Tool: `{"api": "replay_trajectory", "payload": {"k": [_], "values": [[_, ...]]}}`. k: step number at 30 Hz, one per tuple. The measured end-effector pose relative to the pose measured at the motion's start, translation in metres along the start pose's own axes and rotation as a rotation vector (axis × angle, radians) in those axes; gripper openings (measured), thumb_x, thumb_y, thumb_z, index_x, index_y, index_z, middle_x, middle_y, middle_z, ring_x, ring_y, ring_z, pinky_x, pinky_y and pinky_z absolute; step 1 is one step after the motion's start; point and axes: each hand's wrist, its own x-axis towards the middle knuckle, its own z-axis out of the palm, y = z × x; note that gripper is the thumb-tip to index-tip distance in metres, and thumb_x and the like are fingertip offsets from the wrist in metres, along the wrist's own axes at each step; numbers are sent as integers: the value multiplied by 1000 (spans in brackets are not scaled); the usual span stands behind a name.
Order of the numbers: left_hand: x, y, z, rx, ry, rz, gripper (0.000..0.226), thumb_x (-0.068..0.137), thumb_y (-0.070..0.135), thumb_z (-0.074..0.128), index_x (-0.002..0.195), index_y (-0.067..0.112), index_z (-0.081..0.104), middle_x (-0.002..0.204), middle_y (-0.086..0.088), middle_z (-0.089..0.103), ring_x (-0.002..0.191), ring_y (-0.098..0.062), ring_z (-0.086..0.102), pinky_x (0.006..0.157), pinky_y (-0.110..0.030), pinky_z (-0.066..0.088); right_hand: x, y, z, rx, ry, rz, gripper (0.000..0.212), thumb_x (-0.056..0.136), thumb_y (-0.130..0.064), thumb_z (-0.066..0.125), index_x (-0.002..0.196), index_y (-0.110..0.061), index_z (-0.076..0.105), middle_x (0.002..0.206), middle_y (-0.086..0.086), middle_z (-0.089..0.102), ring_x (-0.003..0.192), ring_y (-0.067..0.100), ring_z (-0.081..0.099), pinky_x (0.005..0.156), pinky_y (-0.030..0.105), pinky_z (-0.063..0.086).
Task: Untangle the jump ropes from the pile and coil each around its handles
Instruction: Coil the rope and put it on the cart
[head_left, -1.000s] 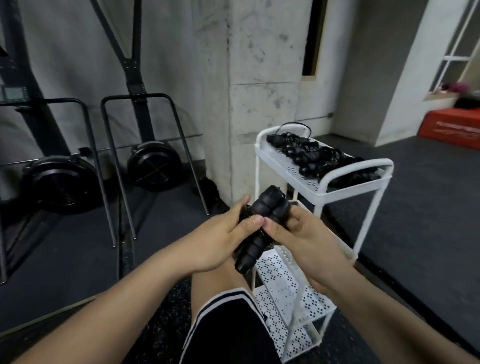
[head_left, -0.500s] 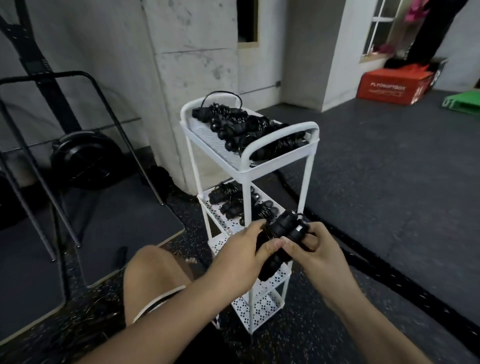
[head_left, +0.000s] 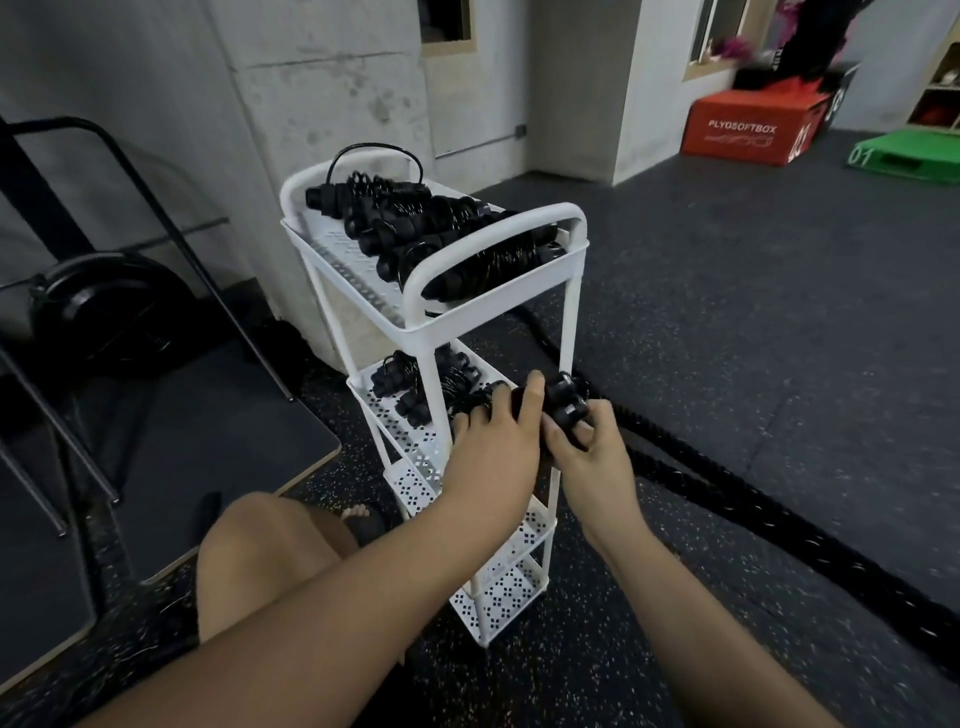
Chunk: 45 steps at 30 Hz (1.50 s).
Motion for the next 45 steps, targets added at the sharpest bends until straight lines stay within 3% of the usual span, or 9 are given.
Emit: {"api": "replay_trajectory", "payload": {"k": [3, 14, 18, 22, 27, 32, 36, 40, 45], "values": [[8, -1, 10, 7, -90, -82, 93, 100, 15, 61, 167, 16, -4, 161, -22, 31, 129, -43, 56, 109, -52, 42, 12, 12, -3, -181, -22, -27, 7, 104, -40, 70, 106, -34, 67, 101, -16, 75, 94, -3, 70, 80, 27, 52], [31, -9, 29, -38, -240, -209, 71, 98, 27, 72, 152, 0, 35, 149, -13, 30, 129, -33, 46, 97, -41, 49, 32, 43, 1, -373, 66, -171, 24, 96, -14, 80, 109, -29, 66, 101, -8, 65, 91, 2, 65, 80, 24, 54], [36, -11, 33, -42, -268, -203, 78, 99, 27, 71, 157, 1, 26, 150, -15, 42, 131, -35, 51, 100, -42, 50, 33, 51, 4, -549, 6, -365, 15, 98, -7, 74, 104, -20, 78, 105, -10, 63, 93, 4, 65, 84, 21, 54], [29, -9, 32, 42, -243, -139, 53, 101, 26, 64, 142, 11, 33, 141, -14, 55, 125, -38, 57, 96, -45, 44, 35, 55, 3, -657, -21, -343, 18, 98, -5, 69, 108, -16, 79, 109, -13, 61, 89, 8, 65, 82, 33, 59], [27, -7, 31, 236, -361, -94, 54, 100, 19, 56, 147, 12, 31, 161, -18, 36, 136, -39, 45, 104, -47, 35, 32, 49, 6, -836, -121, -271, 30, 101, -6, 58, 122, -16, 78, 122, -11, 64, 99, 17, 68, 79, 44, 60], [25, -5, 26, 229, -344, -50, 80, 105, 24, 54, 167, 5, 7, 176, -21, 0, 156, -42, 18, 123, -49, 23, 26, 35, 4, -758, -57, -243, 29, 99, -5, 61, 112, -23, 80, 114, -13, 66, 96, 12, 66, 81, 35, 57], [6, -8, 13, 52, -228, 21, 85, 102, 15, 57, 168, 5, 6, 176, -19, 1, 161, -37, 12, 129, -48, 24, 19, 16, 3, -637, -14, -260, 27, 98, -5, 65, 107, -27, 78, 103, -16, 66, 93, 2, 65, 83, 26, 55], [-30, -26, -4, -260, -88, 55, 44, 99, 15, 61, 141, 17, 48, 136, -7, 56, 119, -31, 61, 88, -37, 52, 2, -18, 9, -507, 23, -323, 16, 99, -11, 71, 104, -26, 71, 100, -14, 69, 98, -2, 64, 81, 10, 49], [-82, -72, -46, -358, 43, -60, 19, 99, 45, 63, 114, 33, 64, 89, 12, 69, 75, -12, 68, 68, -34, 58, -38, -70, 38, -364, -73, -403, 15, 97, -21, 75, 92, -27, 63, 84, -14, 66, 86, 12, 66, 75, 25, 54]]}}
